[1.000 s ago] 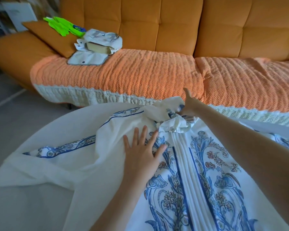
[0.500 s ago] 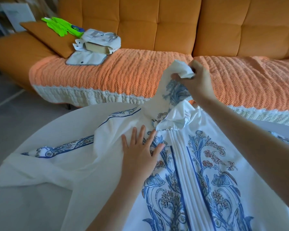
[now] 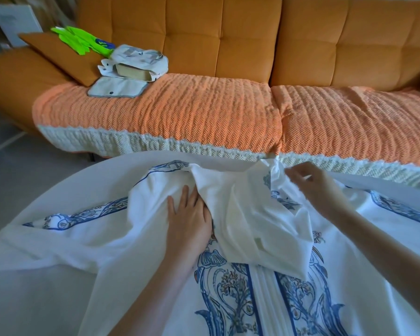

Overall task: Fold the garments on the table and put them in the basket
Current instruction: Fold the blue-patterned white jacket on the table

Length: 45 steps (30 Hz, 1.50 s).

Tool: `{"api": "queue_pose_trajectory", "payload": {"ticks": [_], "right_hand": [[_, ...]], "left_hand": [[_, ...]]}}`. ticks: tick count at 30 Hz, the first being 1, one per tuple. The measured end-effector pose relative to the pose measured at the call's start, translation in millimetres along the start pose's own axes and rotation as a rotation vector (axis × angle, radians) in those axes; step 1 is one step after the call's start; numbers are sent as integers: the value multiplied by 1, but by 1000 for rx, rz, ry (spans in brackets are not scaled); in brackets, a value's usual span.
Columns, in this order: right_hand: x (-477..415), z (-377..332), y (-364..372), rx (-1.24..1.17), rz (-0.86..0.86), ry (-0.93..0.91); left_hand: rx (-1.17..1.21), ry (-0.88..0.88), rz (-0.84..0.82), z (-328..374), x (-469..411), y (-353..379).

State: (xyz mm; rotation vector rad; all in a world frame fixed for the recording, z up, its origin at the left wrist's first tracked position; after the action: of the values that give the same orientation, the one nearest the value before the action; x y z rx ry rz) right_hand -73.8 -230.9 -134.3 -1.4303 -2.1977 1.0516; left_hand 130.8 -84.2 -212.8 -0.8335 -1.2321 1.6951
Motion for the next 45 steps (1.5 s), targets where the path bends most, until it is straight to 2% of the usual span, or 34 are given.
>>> {"api": "queue_pose_trajectory", "payload": {"ticks": [3,7,11,13,14,15,16,18,20,22,24,26,28,30,32,34,35,37,39,42,43,44,45], "right_hand": [[16,11,46,62,-287,113],[27,7,39,298,-331,33],[38,11,38,386,-497,36],[43,9,39,327,-484,52],[43,6,36,256,-445,67],[43,1,30,157,-385,81],[42,-1,23,32,-330,111],[47,-1,17,-331,-282,218],[60,-6,24,-753,-318,339],[77,-17,33,-1107,-377,429],[91,-19,38,-1314,-398,490],[104,-7,40,-1238,-408,540],[115,18,36,-927,-381,588],[116,36,23,-583,-330,554],[114,35,10,-319,-311,468],[114,27,4,-13,-356,386],[117,26,8,28,-389,368],[126,27,23,-157,-478,408],[135,20,36,-481,-543,479],[142,2,42,-993,-642,557],[145,-2,41,-1050,-694,570],[150,-2,40,-984,-750,569],[155,5,40,-782,-807,545]], "left_hand": [[-54,-2,-2,-4,-5,5],[-115,60,-42,-1,-6,4],[336,-27,-176,-9,-13,-9],[598,-99,-86,-13,-11,-30],[703,-126,27,-17,-6,-43],[706,-145,83,-16,1,-52],[659,-166,57,-11,8,-53],[652,-213,-117,-1,19,-34],[692,-234,-209,6,27,-21],[805,-251,-278,13,32,-9],[1003,-302,-311,18,37,-4],[1262,-420,-197,5,37,-12],[1495,-501,-117,-10,41,-16],[1453,-535,-106,-25,51,-16],[1288,-514,-158,-25,66,-16],[1177,-459,-213,-17,75,-15],[1178,-441,-228,-11,78,-14],[1177,-441,-220,-7,80,-14],[1152,-443,-169,-8,78,-14],[1555,-534,-75,-12,78,-19],[1641,-579,-65,-18,78,-18],[1623,-594,-53,-30,77,-16],[1529,-579,-63,-39,75,-16]]}}
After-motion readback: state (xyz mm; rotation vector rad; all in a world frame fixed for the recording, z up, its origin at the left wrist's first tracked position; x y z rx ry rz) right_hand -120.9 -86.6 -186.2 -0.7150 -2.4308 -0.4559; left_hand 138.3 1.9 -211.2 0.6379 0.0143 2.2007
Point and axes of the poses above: each hand's wrist, its own x-axis away from the middle knuckle, its own y-axis out of the palm, z = x × y, the point moved 9 cm from there along -x, towards the middle knuckle, and after that the axes turned 5 degrees about -z, right-handed, at the moved point
